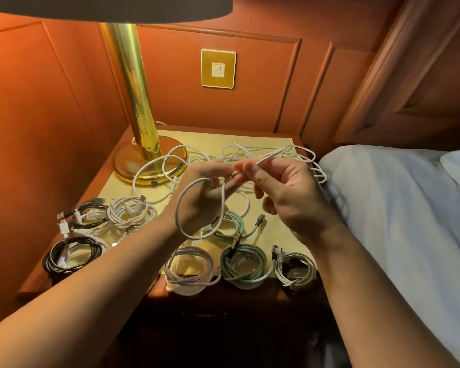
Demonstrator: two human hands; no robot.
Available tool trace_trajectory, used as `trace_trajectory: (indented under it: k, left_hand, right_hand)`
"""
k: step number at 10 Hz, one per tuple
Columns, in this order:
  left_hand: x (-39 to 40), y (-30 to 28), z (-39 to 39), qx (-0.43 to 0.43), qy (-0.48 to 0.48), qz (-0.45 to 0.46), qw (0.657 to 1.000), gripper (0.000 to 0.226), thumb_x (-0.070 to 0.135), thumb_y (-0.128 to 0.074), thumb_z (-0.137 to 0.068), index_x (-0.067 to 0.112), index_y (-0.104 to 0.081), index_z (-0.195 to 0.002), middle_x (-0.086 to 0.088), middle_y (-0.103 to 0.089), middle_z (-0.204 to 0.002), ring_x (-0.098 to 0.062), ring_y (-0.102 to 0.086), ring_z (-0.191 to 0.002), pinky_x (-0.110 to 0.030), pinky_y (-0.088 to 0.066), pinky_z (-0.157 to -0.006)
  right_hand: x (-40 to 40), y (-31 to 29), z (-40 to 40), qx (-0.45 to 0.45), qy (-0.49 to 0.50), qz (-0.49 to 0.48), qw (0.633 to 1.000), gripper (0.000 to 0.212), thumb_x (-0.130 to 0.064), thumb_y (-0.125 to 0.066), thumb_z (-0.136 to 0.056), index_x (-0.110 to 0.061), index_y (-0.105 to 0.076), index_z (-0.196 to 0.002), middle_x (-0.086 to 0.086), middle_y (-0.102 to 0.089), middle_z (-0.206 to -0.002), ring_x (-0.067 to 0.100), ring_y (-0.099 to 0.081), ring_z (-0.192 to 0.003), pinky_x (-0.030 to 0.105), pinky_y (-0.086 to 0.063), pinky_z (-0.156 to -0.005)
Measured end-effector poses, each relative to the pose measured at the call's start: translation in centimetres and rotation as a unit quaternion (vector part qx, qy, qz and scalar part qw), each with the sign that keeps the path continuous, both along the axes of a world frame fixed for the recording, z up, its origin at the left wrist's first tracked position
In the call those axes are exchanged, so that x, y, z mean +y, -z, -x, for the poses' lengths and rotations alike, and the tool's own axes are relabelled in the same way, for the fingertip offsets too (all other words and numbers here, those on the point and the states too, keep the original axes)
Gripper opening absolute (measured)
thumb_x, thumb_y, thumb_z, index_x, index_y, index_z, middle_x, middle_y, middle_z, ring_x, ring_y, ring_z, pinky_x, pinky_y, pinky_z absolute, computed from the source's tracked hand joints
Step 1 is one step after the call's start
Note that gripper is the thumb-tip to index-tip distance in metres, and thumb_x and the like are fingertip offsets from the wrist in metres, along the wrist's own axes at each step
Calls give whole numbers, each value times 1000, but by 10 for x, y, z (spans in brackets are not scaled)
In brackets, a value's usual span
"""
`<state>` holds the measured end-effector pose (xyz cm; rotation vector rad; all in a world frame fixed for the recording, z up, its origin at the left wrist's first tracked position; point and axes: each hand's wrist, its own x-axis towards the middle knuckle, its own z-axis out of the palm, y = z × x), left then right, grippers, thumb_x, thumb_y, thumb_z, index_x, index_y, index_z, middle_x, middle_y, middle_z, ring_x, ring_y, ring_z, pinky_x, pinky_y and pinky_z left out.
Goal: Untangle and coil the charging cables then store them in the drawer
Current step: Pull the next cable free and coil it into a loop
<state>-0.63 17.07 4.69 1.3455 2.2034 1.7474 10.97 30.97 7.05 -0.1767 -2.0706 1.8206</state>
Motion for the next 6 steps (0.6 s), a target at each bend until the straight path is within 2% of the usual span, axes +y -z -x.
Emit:
trace_trajectory:
  k: [1,2,3,4,5,6]
  left_hand:
    - [1,0,8,-52,8,-3,999,23,25,-62,-102,9,-78,-97,12,-69,-72,-10,-66,-70,-30,-55,-66]
    - [1,1,16,-150,-1,-28,988,26,26,-59,-103,8,-77,-105,14,-62,-61,1,-46,-48,-11,-34,-47]
    - [-2,-7,19,-246,14,-67,967,27,35,-57,-103,17,-78,-101,11,-58,-67,-7,-33,-48,-21,-25,-42]
    - [-6,-15,25,-371,5,-104,923,34,44,-51,-104,21,-77,-99,9,-51,-74,-5,-34,-53,-23,-24,-48]
    - [-14,-22,36,-457,-2,-160,875,35,46,-48,-106,20,-70,-102,10,-45,-70,-5,-29,-52,-21,-20,-46]
    - [-20,-24,42,-502,-4,-191,843,39,49,-46,-106,21,-61,-83,8,-35,-66,-7,-22,-53,-23,-13,-49]
  right_hand:
    - [13,1,-3,-17,-3,15,1000,24,-5,-71,-95,-16,-74,-117,-3,-72,-87,1,-60,-67,12,-44,-55]
    - [43,22,-3,-135,115,-124,976,26,-28,-79,-83,-35,-73,-107,-1,-60,-71,13,-52,-62,31,-45,-60]
    - [65,42,-6,-284,162,-235,915,19,-40,-83,-83,-35,-72,-98,-2,-56,-65,18,-52,-61,31,-43,-61]
    - [81,51,-13,-297,227,-254,892,7,-33,-77,-92,-28,-74,-87,-7,-60,-67,14,-55,-65,26,-41,-58]
    - [94,54,-19,-286,268,-268,880,15,-36,-80,-89,-27,-69,-89,-6,-62,-77,18,-60,-78,26,-40,-60]
    - [96,54,-20,-310,242,-259,882,26,-35,-83,-86,-24,-64,-101,-3,-61,-78,15,-57,-73,27,-38,-58]
